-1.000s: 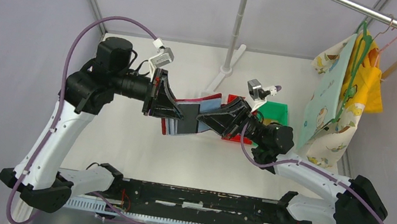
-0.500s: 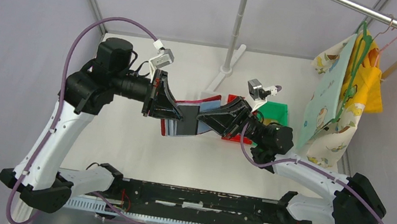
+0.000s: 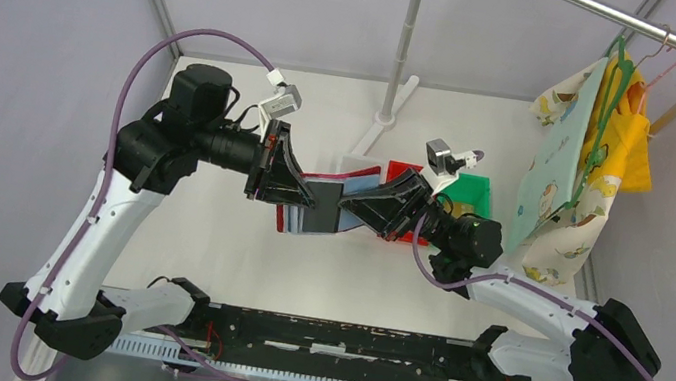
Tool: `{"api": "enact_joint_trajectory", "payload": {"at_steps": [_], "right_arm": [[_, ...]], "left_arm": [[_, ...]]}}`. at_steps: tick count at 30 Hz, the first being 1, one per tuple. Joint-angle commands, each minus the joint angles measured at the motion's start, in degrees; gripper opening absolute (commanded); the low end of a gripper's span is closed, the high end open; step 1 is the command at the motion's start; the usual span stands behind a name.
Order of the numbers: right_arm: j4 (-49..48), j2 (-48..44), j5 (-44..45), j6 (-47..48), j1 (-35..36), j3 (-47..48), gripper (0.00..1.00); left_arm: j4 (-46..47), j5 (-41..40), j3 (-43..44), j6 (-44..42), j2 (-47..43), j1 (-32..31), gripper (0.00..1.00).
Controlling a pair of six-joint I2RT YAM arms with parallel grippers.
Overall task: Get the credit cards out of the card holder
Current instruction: Remove the credit card from the card holder.
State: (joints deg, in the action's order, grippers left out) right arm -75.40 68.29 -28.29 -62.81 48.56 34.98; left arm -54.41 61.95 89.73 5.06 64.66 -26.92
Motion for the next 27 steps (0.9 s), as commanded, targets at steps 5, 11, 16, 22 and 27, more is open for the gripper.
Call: {"api": "enact_joint_trajectory", "payload": {"at_steps": [5, 11, 16, 22, 27], "right_arm": [[-2.9, -2.8, 0.6, -0.6, -1.0, -1.0, 0.00], [-0.3, -3.6, 1.5, 0.4, -1.0, -0.4, 0.00], [0.6, -3.9, 1.7, 0.6, -1.0, 0.2, 0.00], [1.4, -4.6, 1.4, 1.2, -1.0, 0.0, 0.03], [-1.2, -4.0, 0.4, 0.0, -0.3, -0.3, 0.20]], "left_arm": [[0.1, 3.9, 3.7, -2.0, -1.9, 0.5, 0.29], [0.0, 4.6, 3.5, -2.2, -1.9, 0.4, 0.25], [0.1, 4.0, 3.4, -2.3, -1.9, 0.4, 0.07], [1.1, 2.7, 3.6, -1.6, -2.1, 0.5, 0.02], [1.4, 2.5, 3.8, -1.6, -2.1, 0.4, 0.02]]}}
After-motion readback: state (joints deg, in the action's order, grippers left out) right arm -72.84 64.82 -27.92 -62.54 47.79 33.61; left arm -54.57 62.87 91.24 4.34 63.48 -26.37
